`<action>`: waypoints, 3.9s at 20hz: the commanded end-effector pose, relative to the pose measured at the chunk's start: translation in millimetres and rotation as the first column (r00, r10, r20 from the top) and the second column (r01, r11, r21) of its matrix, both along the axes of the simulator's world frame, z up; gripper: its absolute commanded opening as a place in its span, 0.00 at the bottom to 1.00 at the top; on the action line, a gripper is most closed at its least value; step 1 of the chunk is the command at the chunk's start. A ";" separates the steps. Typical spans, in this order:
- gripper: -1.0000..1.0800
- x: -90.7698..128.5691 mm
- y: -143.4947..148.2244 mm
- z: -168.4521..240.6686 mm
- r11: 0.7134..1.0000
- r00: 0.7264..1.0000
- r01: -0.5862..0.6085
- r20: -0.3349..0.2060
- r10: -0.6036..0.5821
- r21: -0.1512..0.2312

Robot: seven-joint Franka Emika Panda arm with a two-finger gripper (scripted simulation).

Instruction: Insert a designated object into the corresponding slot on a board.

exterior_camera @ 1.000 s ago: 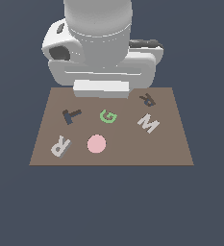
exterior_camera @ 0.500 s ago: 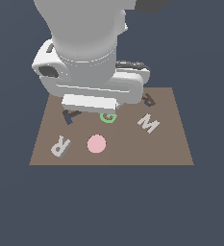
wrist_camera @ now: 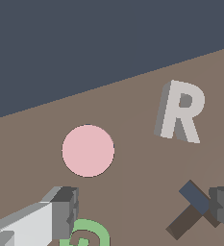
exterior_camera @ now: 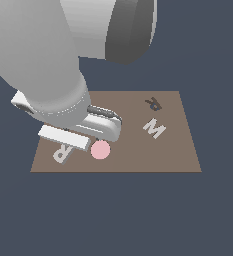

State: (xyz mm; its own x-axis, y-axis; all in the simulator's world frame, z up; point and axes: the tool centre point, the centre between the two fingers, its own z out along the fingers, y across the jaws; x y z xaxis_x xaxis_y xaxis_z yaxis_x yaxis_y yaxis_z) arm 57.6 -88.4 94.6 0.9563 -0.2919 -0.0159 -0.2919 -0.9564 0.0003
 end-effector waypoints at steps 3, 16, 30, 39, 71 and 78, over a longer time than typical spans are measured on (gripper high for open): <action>0.96 17.4 -27.6 -19.6 0.997 0.997 0.082 0.007 -0.082 -0.003; 0.96 38.0 -67.5 -45.0 0.981 0.981 0.192 0.015 -0.192 -0.004; 0.96 37.9 -67.8 -60.3 0.981 0.981 0.192 0.015 -0.192 -0.004; 0.00 37.8 -67.8 -64.7 0.981 0.981 0.192 0.015 -0.192 -0.004; 0.00 -2.3 76.1 -58.4 0.980 0.980 -0.199 0.015 0.199 -0.004; 0.00 -52.4 150.1 -56.6 0.907 0.907 -0.421 0.015 0.421 -0.003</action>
State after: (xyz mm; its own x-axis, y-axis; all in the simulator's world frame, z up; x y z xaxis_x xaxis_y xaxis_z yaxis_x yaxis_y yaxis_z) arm 17.1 47.5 37.5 0.9961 0.0883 -0.0013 0.0883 -0.9961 -0.0010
